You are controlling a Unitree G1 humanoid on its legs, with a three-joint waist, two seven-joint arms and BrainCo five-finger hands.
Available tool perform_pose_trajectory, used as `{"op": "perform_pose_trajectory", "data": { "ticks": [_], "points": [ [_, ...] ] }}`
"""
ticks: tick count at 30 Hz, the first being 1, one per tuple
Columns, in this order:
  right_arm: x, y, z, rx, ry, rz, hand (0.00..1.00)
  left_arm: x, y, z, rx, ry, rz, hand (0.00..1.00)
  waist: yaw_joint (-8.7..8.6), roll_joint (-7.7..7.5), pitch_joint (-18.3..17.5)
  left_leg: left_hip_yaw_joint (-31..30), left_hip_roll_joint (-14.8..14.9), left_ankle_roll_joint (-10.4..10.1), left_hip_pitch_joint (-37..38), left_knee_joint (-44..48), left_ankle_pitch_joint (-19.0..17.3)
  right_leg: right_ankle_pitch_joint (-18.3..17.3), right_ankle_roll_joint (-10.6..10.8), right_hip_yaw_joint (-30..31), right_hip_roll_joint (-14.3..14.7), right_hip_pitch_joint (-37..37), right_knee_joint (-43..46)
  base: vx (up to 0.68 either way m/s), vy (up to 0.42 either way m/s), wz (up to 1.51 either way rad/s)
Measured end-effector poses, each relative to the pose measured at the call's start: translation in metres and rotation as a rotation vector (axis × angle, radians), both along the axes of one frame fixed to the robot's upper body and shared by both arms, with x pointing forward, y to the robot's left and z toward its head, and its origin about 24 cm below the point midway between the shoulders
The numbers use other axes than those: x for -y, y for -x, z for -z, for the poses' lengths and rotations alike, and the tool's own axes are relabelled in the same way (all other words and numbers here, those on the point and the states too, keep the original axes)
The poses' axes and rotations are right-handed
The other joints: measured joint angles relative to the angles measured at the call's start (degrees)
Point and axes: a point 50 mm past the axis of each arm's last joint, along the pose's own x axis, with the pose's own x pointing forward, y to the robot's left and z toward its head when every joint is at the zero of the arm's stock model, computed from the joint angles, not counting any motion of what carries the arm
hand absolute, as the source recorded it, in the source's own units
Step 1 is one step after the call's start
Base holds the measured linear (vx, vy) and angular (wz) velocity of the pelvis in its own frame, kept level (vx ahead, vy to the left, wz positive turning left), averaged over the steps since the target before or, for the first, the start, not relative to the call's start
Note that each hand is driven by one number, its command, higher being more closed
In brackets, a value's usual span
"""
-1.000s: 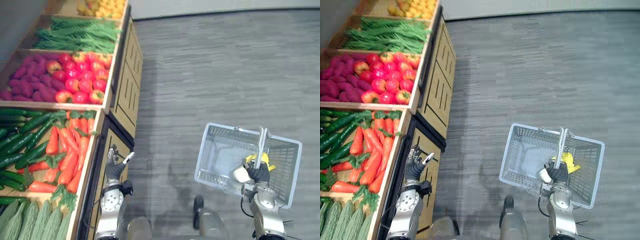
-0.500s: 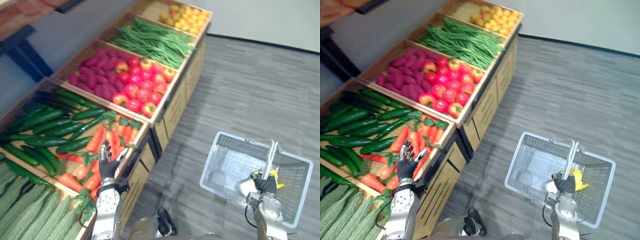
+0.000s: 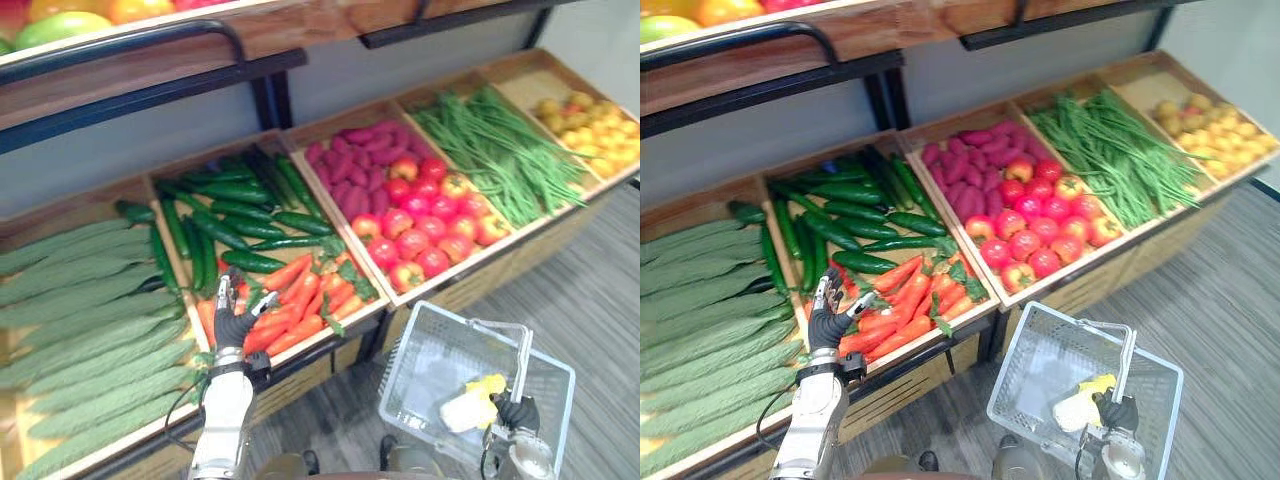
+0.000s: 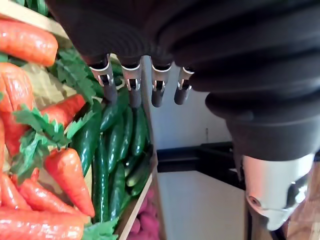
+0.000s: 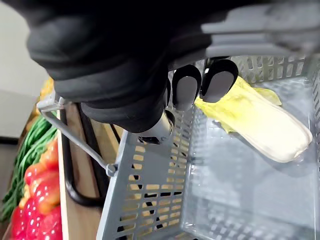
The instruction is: Pick vegetable in the basket
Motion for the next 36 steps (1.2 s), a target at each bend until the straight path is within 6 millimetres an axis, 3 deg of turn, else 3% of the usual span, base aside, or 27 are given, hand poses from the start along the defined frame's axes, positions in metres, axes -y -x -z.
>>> {"op": "perform_pose_trajectory", "data": {
  "ticks": [3,6,11,15,17,29,36],
  "points": [
    [0.001,0.006,0.002,-0.007,-0.018,-0.003,1.00,-0.003,0.000,0.002,-0.015,-0.050,0.008,0.00,-0.14,0.08,-0.5,-1.1,-0.2,-0.2,0.8,-3.3,1.7,0.6,-0.9,-1.0,0.0,1.3,-2.4,0.01,-0.042,0.19],
    [0.002,0.010,0.009,-0.030,-0.049,0.003,1.00,-0.016,-0.006,0.018,-0.102,-0.174,0.024,0.00,-0.93,-0.29,-1.5,-2.2,-0.4,-0.2,1.5,-6.9,4.3,2.5,-1.1,-2.3,0.1,2.6,-6.4,0.01,-0.003,0.16],
    [-0.001,0.006,0.015,-0.041,-0.084,-0.016,1.00,-0.034,-0.012,0.030,-0.194,-0.352,0.048,0.00,-1.76,-0.73,-1.7,-2.5,-0.4,-0.2,1.2,-9.5,6.5,5.6,-1.3,-2.4,0.7,2.7,-10.8,-0.01,-0.001,0.01],
    [-0.002,0.004,0.015,-0.038,-0.092,-0.033,1.00,-0.033,-0.023,0.033,-0.221,-0.440,0.075,0.00,-2.36,-0.67,-1.6,-2.9,-0.5,-0.2,0.4,-11.1,8.2,7.3,-1.5,-2.9,0.7,2.3,-12.9,-0.07,-0.004,0.06],
    [-0.003,0.001,0.015,-0.030,-0.092,-0.041,1.00,-0.031,-0.028,0.035,-0.234,-0.460,0.088,0.00,-3.53,-0.60,-1.5,-3.4,-0.6,-0.6,-0.9,-11.5,8.9,8.2,-1.8,-3.4,0.7,1.6,-14.0,-0.10,-0.007,0.10],
    [0.000,-0.029,-0.005,0.088,-0.046,-0.086,1.00,0.006,-0.095,-0.007,-0.092,-0.648,0.143,0.00,-6.70,0.36,4.5,1.2,0.5,-1.9,-7.4,-14.5,11.5,12.6,-2.8,1.1,2.1,-7.5,-16.3,-0.07,-0.015,-0.20],
    [0.002,-0.038,-0.017,0.159,-0.040,-0.075,1.00,0.002,-0.136,-0.038,-0.061,-0.846,0.059,0.00,-7.86,0.24,7.9,3.8,0.6,-1.5,-8.7,-14.5,11.8,13.1,-2.7,3.3,2.3,-9.8,-16.2,0.02,-0.016,-0.17]
  ]
}}
